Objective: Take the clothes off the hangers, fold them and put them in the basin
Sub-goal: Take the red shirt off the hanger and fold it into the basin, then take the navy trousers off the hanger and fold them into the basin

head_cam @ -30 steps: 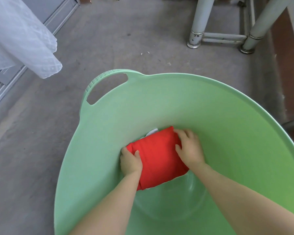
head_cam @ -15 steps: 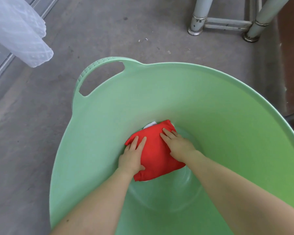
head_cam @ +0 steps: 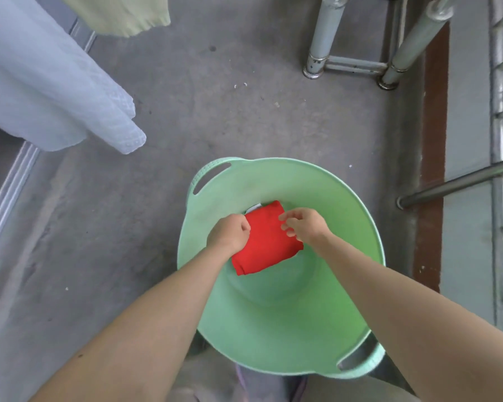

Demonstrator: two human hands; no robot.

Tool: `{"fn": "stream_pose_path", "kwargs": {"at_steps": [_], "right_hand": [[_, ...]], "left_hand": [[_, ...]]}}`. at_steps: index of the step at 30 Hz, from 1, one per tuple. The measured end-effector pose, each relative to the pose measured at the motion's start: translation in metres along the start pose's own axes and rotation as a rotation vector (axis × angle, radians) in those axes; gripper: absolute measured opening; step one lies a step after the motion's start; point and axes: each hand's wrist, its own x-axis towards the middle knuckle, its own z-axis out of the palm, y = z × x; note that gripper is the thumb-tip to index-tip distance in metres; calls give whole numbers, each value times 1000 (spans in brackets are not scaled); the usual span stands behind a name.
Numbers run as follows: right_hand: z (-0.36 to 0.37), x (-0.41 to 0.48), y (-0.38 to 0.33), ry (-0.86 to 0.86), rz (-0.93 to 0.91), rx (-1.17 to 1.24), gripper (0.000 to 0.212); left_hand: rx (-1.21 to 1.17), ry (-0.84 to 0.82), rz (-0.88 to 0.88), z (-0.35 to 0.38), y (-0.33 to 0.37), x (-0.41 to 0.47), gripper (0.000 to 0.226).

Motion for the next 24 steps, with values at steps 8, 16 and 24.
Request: {"fn": "stream_pose_path", "kwargs": {"at_steps": [8,16,24], "right_hand": [[-23,-144,-119,-19,-40,86,30],[-44,-268,-217,-14,-131,146,27],[-39,-354,-313,-78,-343,17,28]], "left_hand": [[-65,2,97,-136,46,-125,16],[-154,25,137,-264,70,-235,16],[-228,136,153,-355,70,-342,26]]}}
